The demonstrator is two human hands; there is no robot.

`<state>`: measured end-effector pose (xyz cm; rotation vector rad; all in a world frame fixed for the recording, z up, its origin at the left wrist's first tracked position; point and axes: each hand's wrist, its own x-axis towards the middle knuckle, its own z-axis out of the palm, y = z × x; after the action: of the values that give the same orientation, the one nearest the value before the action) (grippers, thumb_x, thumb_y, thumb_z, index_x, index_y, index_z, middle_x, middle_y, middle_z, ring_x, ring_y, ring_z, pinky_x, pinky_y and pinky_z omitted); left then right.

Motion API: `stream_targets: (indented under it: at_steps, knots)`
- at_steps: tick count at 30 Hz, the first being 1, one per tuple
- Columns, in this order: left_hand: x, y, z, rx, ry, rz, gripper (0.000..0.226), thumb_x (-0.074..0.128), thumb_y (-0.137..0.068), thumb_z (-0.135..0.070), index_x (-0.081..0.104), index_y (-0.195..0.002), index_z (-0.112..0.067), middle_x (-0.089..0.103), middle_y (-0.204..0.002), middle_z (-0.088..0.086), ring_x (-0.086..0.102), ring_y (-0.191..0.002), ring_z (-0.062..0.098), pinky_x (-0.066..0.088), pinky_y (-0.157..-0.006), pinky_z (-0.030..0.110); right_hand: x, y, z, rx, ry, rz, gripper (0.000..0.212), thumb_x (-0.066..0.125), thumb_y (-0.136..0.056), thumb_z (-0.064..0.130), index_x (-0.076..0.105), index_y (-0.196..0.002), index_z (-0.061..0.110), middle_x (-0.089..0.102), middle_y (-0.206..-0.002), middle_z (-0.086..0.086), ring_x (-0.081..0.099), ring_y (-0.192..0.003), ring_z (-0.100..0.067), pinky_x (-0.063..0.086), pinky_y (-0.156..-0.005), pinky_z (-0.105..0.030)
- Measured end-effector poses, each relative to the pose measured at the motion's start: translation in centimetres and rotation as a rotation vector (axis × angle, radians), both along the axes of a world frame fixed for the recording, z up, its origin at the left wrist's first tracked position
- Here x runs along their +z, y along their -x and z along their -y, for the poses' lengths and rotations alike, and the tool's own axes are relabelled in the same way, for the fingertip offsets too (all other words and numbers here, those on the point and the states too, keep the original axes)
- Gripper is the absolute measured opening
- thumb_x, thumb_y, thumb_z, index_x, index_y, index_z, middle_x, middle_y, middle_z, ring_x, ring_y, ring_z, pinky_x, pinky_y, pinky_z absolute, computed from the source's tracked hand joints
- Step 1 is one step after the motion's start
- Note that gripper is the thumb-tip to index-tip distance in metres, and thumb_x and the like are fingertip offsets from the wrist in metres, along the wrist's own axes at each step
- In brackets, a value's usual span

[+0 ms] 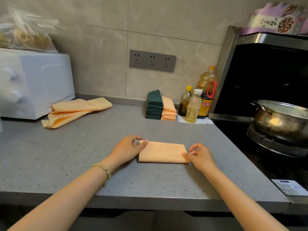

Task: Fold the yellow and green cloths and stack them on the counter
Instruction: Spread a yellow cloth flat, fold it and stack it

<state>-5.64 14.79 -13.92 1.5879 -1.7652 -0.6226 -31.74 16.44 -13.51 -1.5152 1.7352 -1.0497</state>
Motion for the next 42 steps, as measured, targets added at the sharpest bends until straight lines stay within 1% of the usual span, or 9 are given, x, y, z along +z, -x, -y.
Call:
stream_targets:
  at_steps: [4, 13, 17, 20, 22, 27, 31, 34, 42]
  knots:
    - [-0.3, 0.7, 1.1, -0.092, -0.027, -0.122, 0.031, 0.053, -0.088, -0.056, 0.070, -0.071, -0.037, 0.063, -0.084, -0.009, 0.059, -0.094, 0.019, 0.044, -0.082, 0.029, 0.3, 0.0, 0.3, -0.016, -0.032, 0.001, 0.022, 0.073, -0.080, 0.014, 0.051, -0.082, 0.014, 0.060, -0.063, -0.002, 0.055, -0.055, -0.013, 0.044, -0.063, -0.028]
    - [-0.4, 1.3, 1.9, -0.099, -0.024, -0.066, 0.019, 0.067, -0.087, -0.034, 0.077, -0.087, -0.018, 0.072, -0.083, -0.007, 0.063, -0.081, 0.011, 0.050, -0.078, 0.027, 0.1, 0.0, 0.6, -0.080, -0.018, -0.023, 0.026, 0.073, -0.079, 0.013, 0.047, -0.076, 0.019, 0.058, -0.076, -0.006, 0.052, -0.065, -0.018, 0.043, -0.067, -0.031]
    - [-0.4, 1.7, 2.0, -0.071, 0.022, 0.017, 0.016, 0.069, -0.085, -0.034, 0.076, -0.084, -0.020, 0.071, -0.078, -0.009, 0.061, -0.077, 0.009, 0.049, -0.075, 0.027, 0.8, -1.7, -0.1, -0.017, 0.112, -0.373, 0.036, 0.062, -0.085, 0.016, 0.050, -0.118, 0.022, 0.053, -0.123, 0.000, 0.053, -0.106, -0.017, 0.044, -0.083, -0.030]
    - [-0.1, 1.8, 1.9, -0.051, 0.058, 0.130, 0.018, 0.067, -0.085, -0.039, 0.076, -0.084, -0.024, 0.068, -0.076, -0.013, 0.060, -0.078, 0.008, 0.046, -0.080, 0.030, 1.7, -4.6, -0.1, 0.200, 0.218, -0.597, 0.047, 0.049, -0.095, 0.027, 0.038, -0.141, 0.025, 0.032, -0.151, 0.007, 0.023, -0.141, -0.016, 0.016, -0.115, -0.035]
    - [0.2, 1.9, 2.0, -0.050, 0.074, 0.200, 0.018, 0.066, -0.086, -0.040, 0.075, -0.084, -0.024, 0.064, -0.074, -0.013, 0.057, -0.078, 0.008, 0.043, -0.081, 0.031, 1.6, -6.2, 0.2, 0.362, 0.178, -0.748, 0.044, 0.037, -0.100, 0.032, 0.036, -0.144, 0.022, 0.027, -0.154, 0.004, 0.014, -0.145, -0.014, 0.003, -0.118, -0.035]
    - [1.4, 3.0, 1.8, -0.001, 0.076, 0.360, 0.021, 0.060, -0.090, -0.039, 0.073, -0.095, -0.024, 0.070, -0.096, -0.007, 0.060, -0.096, 0.013, 0.044, -0.085, 0.030, -0.6, -6.9, 0.9, 0.435, 0.053, -0.827, 0.050, 0.020, -0.103, 0.035, 0.022, -0.149, 0.017, 0.018, -0.158, 0.001, 0.011, -0.145, -0.013, 0.002, -0.117, -0.034]
    - [1.1, 5.7, 1.0, -0.016, 0.147, 0.630, 0.036, 0.044, -0.099, -0.029, 0.052, -0.133, -0.020, 0.056, -0.133, 0.003, 0.046, -0.126, 0.021, 0.032, -0.105, 0.032, -1.3, -6.9, 1.3, 0.417, 0.083, -0.809, 0.050, 0.019, -0.103, 0.036, 0.020, -0.151, 0.019, 0.015, -0.158, 0.004, 0.009, -0.146, -0.011, 0.002, -0.117, -0.033]
    - [-0.5, 6.6, -0.3, -0.078, 0.049, 0.755, 0.049, 0.028, -0.103, -0.025, 0.021, -0.150, -0.013, 0.024, -0.156, 0.007, 0.016, -0.145, 0.025, 0.009, -0.118, 0.035, -1.4, -6.9, 1.3, 0.415, 0.103, -0.827, 0.049, 0.017, -0.104, 0.034, 0.019, -0.151, 0.019, 0.016, -0.158, 0.004, 0.008, -0.145, -0.010, 0.001, -0.116, -0.031]
    - [-1.6, 5.5, -0.7, -0.163, -0.025, 0.659, 0.053, 0.013, -0.105, -0.032, 0.001, -0.153, -0.013, -0.003, -0.161, 0.005, -0.004, -0.148, 0.021, -0.002, -0.120, 0.032, -1.2, -5.3, 2.1, 0.544, 0.065, -0.856, 0.051, 0.017, -0.103, 0.037, 0.008, -0.152, 0.021, 0.004, -0.159, 0.008, 0.001, -0.145, -0.004, -0.001, -0.117, -0.026]
